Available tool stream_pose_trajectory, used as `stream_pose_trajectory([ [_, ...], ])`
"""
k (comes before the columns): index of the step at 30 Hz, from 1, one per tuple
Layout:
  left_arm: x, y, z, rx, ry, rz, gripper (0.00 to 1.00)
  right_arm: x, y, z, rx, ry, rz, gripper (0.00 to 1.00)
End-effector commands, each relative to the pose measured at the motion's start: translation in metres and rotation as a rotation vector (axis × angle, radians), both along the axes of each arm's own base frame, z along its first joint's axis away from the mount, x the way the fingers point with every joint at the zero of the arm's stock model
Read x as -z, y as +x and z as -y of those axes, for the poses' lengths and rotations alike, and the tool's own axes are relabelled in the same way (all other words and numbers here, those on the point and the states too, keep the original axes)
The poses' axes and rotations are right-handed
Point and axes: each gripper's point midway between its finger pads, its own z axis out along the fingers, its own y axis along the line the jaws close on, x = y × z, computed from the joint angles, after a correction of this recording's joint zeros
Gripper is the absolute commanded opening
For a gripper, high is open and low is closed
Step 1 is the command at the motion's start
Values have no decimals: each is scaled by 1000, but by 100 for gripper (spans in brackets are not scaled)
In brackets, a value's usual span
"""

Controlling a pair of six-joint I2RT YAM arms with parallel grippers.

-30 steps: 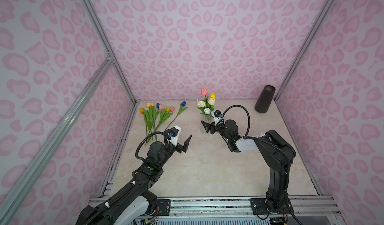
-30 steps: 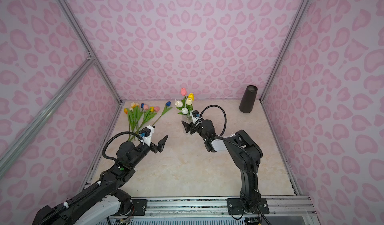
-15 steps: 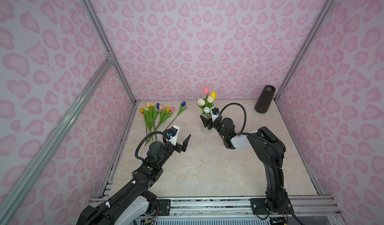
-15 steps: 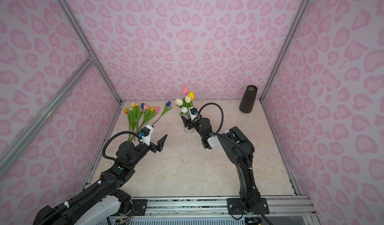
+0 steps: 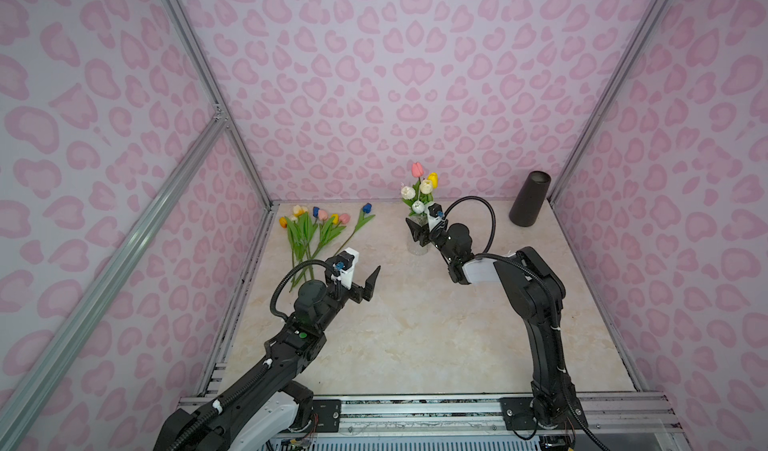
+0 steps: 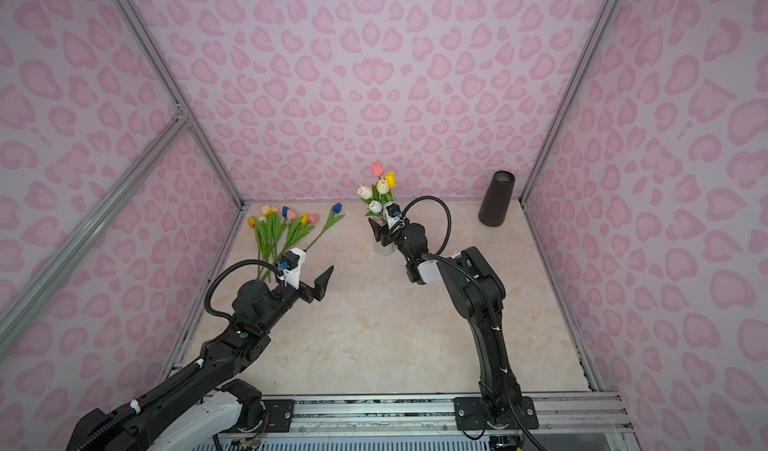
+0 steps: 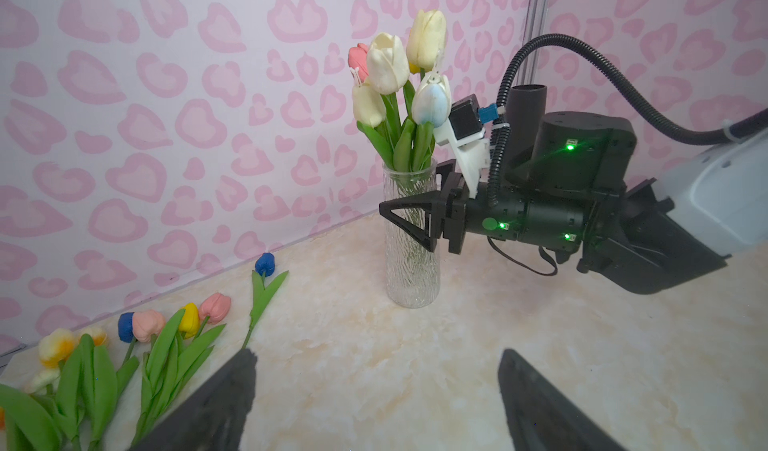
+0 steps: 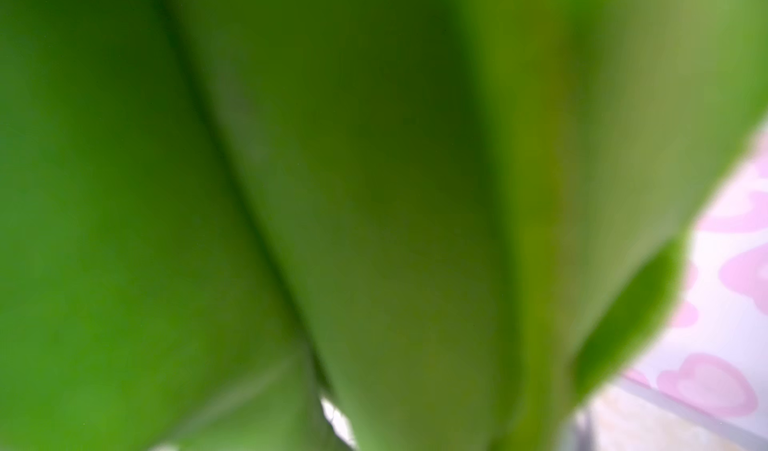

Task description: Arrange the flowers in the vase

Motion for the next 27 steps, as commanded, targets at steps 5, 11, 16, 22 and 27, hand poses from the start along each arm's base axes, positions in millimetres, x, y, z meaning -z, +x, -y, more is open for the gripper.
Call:
stream_pose_trajectory([
  [5,-25,5,0,-8,-15,79,92,-23,62,0,-15,40,74,42],
  [11,-25,10,-1,-23,-1,76,92,-12,110,-1,-4,51,62,42],
  [16,-23,15,-2,-34,11,66,92,0,137,-7,7,27,49,42],
  [22,-24,18,-5,-50,15,71,92,11,149,-9,18,45,37,45],
  [27,-23,18,-4,-48,19,67,92,13,152,-5,34,49,32,70],
])
